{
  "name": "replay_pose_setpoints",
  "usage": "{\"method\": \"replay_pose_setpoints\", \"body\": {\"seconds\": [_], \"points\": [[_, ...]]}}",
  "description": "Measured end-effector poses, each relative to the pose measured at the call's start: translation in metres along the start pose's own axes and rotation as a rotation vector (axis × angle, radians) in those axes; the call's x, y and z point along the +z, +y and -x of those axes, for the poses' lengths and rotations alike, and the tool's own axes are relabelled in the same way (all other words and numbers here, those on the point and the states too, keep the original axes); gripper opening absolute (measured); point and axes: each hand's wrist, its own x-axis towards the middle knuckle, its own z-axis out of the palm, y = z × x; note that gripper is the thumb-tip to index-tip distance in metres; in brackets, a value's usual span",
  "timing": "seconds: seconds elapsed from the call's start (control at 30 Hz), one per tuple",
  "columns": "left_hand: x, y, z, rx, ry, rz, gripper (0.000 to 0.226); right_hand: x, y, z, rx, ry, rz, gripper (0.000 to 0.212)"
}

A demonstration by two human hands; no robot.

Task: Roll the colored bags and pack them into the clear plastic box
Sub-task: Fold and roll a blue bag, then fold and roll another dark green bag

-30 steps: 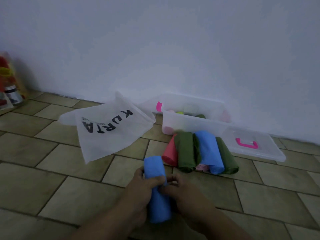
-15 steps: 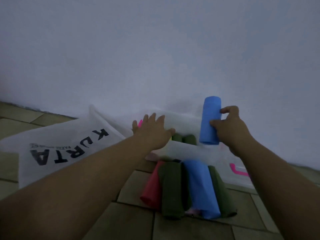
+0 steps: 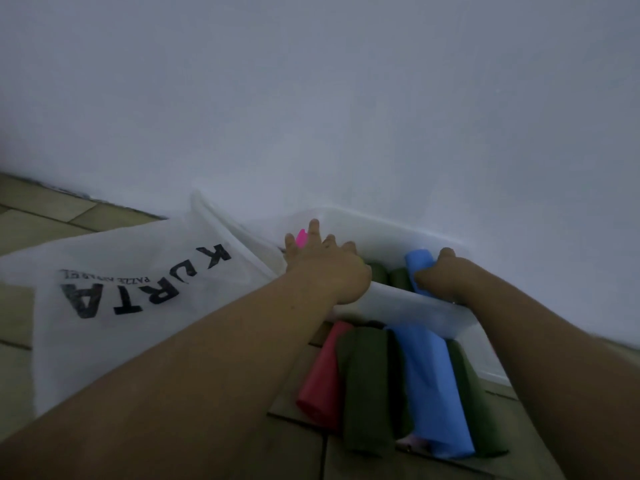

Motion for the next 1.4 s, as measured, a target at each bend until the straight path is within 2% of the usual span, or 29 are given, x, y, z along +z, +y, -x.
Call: {"method": "replay_pose_setpoints", "body": {"seconds": [0.1,0.2,0.27,0.5,0.67,0.73,0.8,0.87,0.97,1.13,1.3,1.37,1.4], "points": [[-0.001,0.001,0.002,0.005,0.005,0.004,0.060,0.001,-0.001,0.006,-0.035,0.004,0.092,0.074],[-0.003,0.001,0.003,-0.003,0.001,-0.006,0.059,0.002,-0.010,0.006,-0.125,0.021,0.316,0.045],[-0.003,0.002,0.003,-0.007,0.000,-0.008,0.059,0.001,-0.010,0.001,-0.146,0.007,0.394,0.037],[-0.006,0.001,0.006,0.011,-0.014,-0.011,0.059,0.007,-0.003,-0.019,-0.060,-0.120,0.409,0.025],[-0.005,0.001,0.007,0.017,-0.008,-0.023,0.058,-0.001,-0.008,-0.021,-0.060,-0.055,0.466,0.017],[-0.005,0.001,0.006,0.020,-0.005,-0.020,0.058,-0.008,-0.010,-0.019,-0.048,-0.108,0.496,0.025],[-0.005,0.000,0.005,0.029,-0.016,0.003,0.063,-0.006,-0.008,-0.019,-0.057,-0.139,0.518,0.020],[-0.005,-0.001,0.004,0.043,-0.050,0.029,0.083,0.000,-0.005,-0.020,-0.108,-0.126,0.512,0.019],[-0.005,-0.006,0.004,0.073,-0.084,0.008,0.105,0.009,-0.001,-0.023,-0.119,-0.123,0.416,0.031],[0.001,-0.006,0.002,0.084,-0.007,-0.062,0.102,0.015,-0.003,-0.027,-0.081,-0.106,0.267,0.039],[0.000,-0.001,0.001,0.028,-0.028,-0.102,0.100,0.008,-0.002,-0.021,-0.077,-0.124,0.252,0.041],[-0.001,0.000,0.002,0.012,-0.027,-0.104,0.099,-0.007,-0.003,-0.007,-0.101,-0.052,0.209,0.042],[-0.001,0.001,0.003,0.005,-0.026,-0.097,0.099,-0.015,-0.004,0.003,-0.138,0.054,0.144,0.039]]}}
